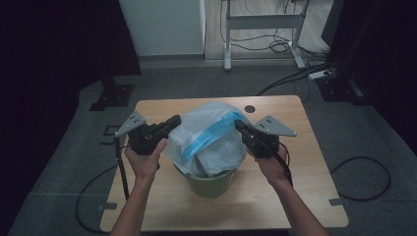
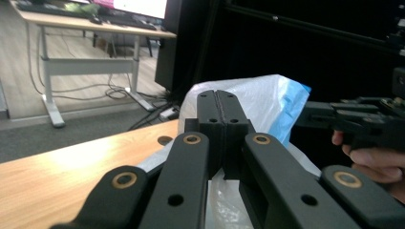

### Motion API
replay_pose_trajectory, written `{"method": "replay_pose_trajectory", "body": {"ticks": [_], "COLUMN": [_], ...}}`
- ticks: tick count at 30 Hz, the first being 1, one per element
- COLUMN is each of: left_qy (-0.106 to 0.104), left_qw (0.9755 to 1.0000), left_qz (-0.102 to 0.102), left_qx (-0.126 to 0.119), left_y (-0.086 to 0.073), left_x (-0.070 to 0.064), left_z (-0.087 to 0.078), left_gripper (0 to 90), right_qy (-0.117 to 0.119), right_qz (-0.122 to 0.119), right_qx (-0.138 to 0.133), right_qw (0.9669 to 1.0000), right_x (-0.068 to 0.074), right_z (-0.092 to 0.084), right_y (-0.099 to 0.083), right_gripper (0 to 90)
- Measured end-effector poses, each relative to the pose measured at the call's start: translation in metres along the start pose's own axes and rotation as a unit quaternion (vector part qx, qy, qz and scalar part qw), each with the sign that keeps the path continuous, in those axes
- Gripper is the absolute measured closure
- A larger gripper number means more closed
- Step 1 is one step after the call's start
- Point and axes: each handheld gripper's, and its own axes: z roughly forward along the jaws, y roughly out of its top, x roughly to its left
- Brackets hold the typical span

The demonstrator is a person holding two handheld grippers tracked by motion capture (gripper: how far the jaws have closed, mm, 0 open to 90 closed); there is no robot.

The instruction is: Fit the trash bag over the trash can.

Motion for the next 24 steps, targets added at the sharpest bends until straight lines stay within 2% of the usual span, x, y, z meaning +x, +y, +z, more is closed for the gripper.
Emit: {"method": "replay_pose_trajectory", "body": {"ticks": [3, 5, 12, 15, 17, 19, 24], "left_qy": [-0.007, -0.017, -0.004, 0.01, 0.01, 0.01, 0.007], "left_qw": [0.9998, 0.999, 0.997, 0.9965, 0.9961, 0.996, 0.9961], "left_qz": [-0.017, -0.036, -0.068, -0.071, -0.073, -0.069, -0.053], "left_qx": [-0.011, -0.018, -0.037, -0.043, -0.049, -0.056, -0.071], "left_y": [0.0, 0.0, -0.002, -0.005, -0.007, -0.008, -0.004], "left_x": [0.003, 0.008, 0.022, 0.024, 0.025, 0.024, 0.019], "left_z": [0.0, -0.001, -0.007, -0.009, -0.011, -0.012, -0.014], "left_gripper": [89.7, 89.6, 89.9, 89.9, 89.9, 89.9, 89.8], "right_qy": [0.0, -0.001, -0.009, -0.017, -0.021, -0.029, -0.044], "right_qz": [0.0, 0.0, 0.001, -0.002, -0.001, 0.003, -0.004], "right_qx": [0.0, 0.0, 0.0, 0.002, 0.002, -0.001, -0.02], "right_qw": [1.0, 1.0, 1.0, 0.9998, 0.9998, 0.9996, 0.9988], "right_x": [-0.001, -0.003, -0.012, -0.02, -0.023, -0.031, -0.042], "right_z": [-0.001, -0.002, -0.01, -0.015, -0.016, -0.019, -0.023], "right_y": [-0.001, 0.0, -0.001, -0.002, -0.002, 0.001, 0.019], "right_gripper": [89.3, 89.4, 89.3, 89.3, 89.3, 89.3, 89.3]}}
